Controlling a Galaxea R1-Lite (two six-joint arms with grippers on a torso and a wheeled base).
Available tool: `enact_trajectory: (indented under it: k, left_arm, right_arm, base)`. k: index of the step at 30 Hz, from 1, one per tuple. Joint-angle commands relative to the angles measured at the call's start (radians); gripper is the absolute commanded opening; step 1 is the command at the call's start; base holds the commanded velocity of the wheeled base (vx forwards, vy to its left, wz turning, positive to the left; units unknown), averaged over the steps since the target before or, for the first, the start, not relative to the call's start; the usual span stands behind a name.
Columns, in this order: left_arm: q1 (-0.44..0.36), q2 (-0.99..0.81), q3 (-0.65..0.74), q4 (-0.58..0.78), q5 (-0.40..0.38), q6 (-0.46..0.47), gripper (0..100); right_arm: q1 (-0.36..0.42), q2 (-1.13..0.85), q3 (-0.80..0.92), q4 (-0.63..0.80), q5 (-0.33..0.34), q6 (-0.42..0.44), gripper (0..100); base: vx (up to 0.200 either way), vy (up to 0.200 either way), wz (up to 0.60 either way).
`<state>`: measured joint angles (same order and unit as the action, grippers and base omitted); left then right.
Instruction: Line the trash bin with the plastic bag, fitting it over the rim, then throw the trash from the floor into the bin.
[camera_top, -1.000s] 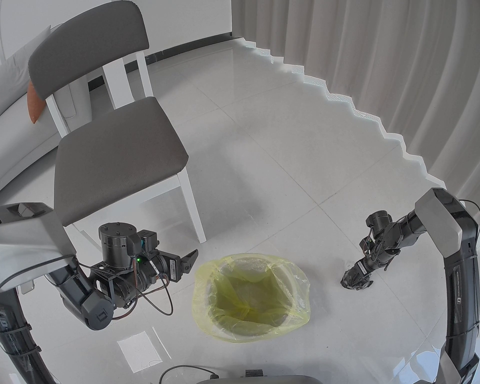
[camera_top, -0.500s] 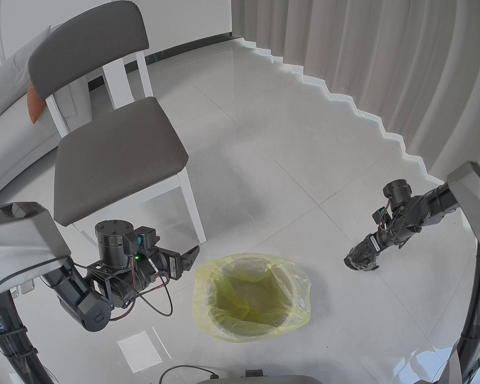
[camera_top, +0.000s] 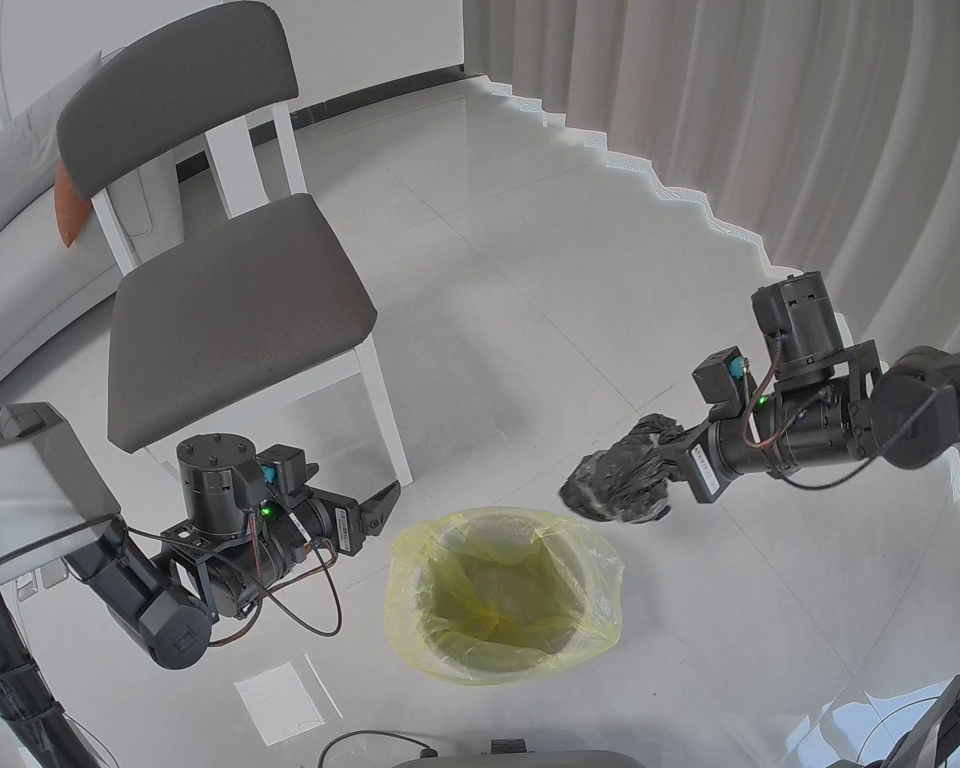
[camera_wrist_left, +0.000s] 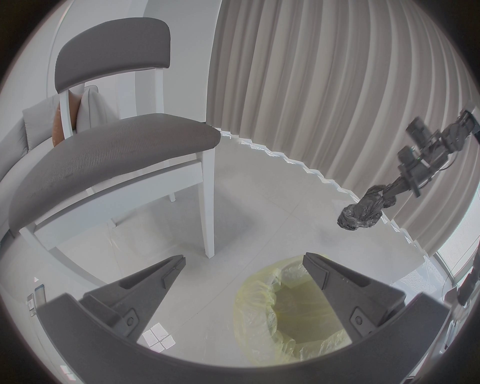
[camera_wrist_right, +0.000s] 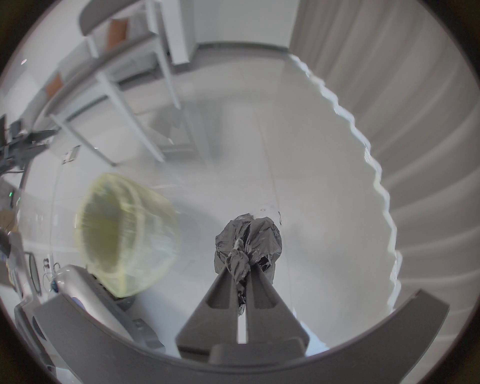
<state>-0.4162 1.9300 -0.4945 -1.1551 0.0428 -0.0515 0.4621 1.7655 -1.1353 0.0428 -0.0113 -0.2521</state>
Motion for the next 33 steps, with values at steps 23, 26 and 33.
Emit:
enact_trajectory:
  k: [23,26,33]
  left_arm:
    - [0.037,-0.013,0.03,-0.08,-0.027,-0.01,100]
    - [0.037,-0.014,0.036,-0.087,-0.029,-0.011,100]
    - [0.037,-0.008,0.036,-0.092,-0.029,-0.01,100]
  right_arm:
    - [0.349,0.173,0.175,-0.291,0.001,0.117,0]
    - [0.349,0.209,0.163,-0.291,0.002,0.116,0]
    - [0.329,0.282,0.126,-0.287,0.013,0.113,0]
  base:
    - [0.0,0.0,0.0]
    - [0.0,0.0,0.0]
    - [0.0,0.0,0.0]
